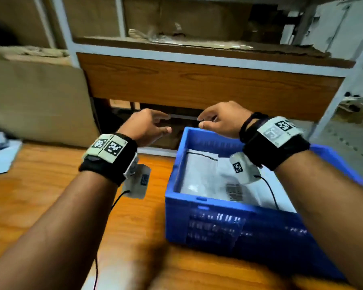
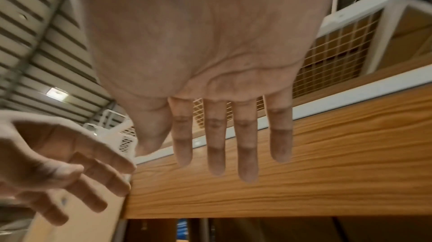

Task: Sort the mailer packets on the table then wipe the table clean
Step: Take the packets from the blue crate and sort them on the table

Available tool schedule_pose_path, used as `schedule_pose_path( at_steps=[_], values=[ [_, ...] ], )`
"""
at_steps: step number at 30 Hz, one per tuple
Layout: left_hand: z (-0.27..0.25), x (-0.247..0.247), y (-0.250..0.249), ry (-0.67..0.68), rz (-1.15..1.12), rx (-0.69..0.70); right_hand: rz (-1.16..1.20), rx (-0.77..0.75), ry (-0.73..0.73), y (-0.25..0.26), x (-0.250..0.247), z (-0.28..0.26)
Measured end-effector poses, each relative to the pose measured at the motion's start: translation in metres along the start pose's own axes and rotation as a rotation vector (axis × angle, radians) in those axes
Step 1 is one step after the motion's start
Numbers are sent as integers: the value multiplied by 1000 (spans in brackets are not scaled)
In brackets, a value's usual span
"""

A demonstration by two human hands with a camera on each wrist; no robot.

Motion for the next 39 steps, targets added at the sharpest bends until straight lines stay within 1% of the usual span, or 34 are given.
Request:
schedule_pose_path(
  at_steps=[1, 2, 4, 6, 8, 11, 15, 19, 21, 25, 29, 32, 36, 39],
  values=[
    [-14, -7, 11, -23, -20, -40, 5, -35, -8, 11, 0, 0],
    [-39, -20, 29, -54, -16, -114, 12, -104, -7, 35, 4, 2],
    [-65, -30, 48, -89, -2, -186, 28, -166, -23, 59, 3, 0],
    [-102, -47, 70, -142, 15, -293, 47, -267, -13, 100, 7, -1],
    [-137, -59, 89, -161, 37, -380, 50, -345, 12, 141, 17, -7],
    [-183, -76, 120, -200, 83, -464, 22, -424, 76, 198, 43, -10],
    [-242, -95, 161, -233, 70, -551, -78, -480, 161, 267, 85, -9],
    [-294, -124, 214, -222, 109, -616, -106, -515, 270, 340, 133, -8],
    [-316, -142, 243, -219, 117, -637, -109, -509, 307, 377, 159, -4],
    [-356, -182, 303, -223, 77, -657, -95, -442, 389, 447, 216, 9],
    [-382, -210, 357, -220, 54, -679, -67, -402, 440, 505, 265, 19],
    [-385, -217, 392, -187, 34, -677, -62, -370, 449, 539, 290, 33],
    [-373, -220, 443, -128, 83, -668, -45, -274, 464, 567, 316, 67],
    [-356, -226, 482, -33, 125, -678, -40, -173, 473, 578, 335, 98]
  ],
)
Point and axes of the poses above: each hand's wrist, its own z-axis towards the middle knuckle, its own x-axis out of the palm, y = z × x, the point moved 4 cm from there along z, towards the middle knuckle, and after that the axes turned 11 degrees about x, right-handed, at the moved point
